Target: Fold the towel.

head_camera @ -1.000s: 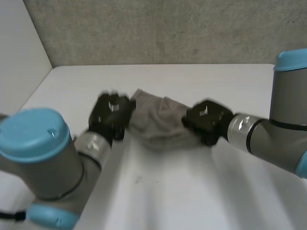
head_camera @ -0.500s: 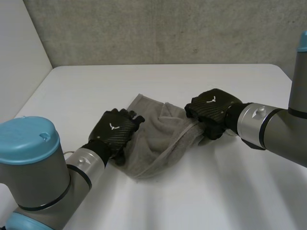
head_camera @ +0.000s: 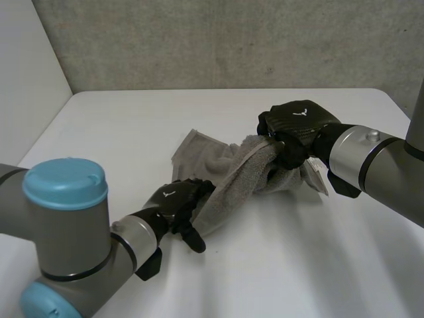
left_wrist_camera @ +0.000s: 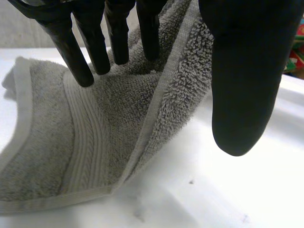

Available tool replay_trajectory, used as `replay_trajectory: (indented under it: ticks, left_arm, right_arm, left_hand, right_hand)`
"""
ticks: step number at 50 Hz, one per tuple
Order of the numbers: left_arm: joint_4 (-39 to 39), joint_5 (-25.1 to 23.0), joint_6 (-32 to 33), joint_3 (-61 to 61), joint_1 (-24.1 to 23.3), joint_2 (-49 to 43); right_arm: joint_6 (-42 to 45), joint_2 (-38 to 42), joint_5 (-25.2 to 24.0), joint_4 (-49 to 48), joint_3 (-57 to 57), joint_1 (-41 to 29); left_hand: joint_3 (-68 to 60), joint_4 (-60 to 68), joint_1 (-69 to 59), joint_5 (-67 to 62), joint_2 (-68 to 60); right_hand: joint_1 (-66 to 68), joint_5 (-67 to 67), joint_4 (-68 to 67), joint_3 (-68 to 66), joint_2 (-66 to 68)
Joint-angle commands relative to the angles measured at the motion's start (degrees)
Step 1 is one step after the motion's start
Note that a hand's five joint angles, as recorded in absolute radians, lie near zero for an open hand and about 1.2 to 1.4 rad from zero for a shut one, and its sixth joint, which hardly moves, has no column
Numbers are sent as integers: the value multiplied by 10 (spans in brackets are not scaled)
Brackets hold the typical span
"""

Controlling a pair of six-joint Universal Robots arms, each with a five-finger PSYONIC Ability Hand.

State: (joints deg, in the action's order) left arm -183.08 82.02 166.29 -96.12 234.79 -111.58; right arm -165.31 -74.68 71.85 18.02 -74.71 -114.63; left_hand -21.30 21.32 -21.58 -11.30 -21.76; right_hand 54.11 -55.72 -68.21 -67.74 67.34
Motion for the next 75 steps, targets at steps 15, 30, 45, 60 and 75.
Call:
replay_trajectory:
  ticks: [15, 30, 45, 60, 75]
  left_arm:
    - [4, 41, 39, 65, 30, -7]
    - [-153, 131, 329, 343, 42, -31]
    - [-211, 142, 360, 224, 42, 34]
    - [-171, 140, 413, -89, 8, 33]
    - [-98, 140, 426, -100, -13, 102]
  right_arm:
    - [220, 30, 10, 85, -66, -2]
    - [240, 97, 96, -301, 177, -40]
    - [294, 58, 42, -303, 78, -66]
    - [314, 145, 35, 46, 0, -56]
    - [128, 76, 6, 25, 2, 12]
  left_hand:
    - [-587, 587, -584, -587, -582]
    - [-587, 587, -584, -587, -582]
    - [-587, 587, -584, -587, -582]
    - [-587, 587, -584, -587, -582]
    - [-587, 587, -584, -587, -582]
  right_hand:
    - [259, -143, -118, -123, 127]
    - [259, -143, -118, -123, 127]
    - [259, -143, -118, -123, 127]
    - [-1, 117, 142, 137, -133]
    - [-441, 557, 582, 577, -573]
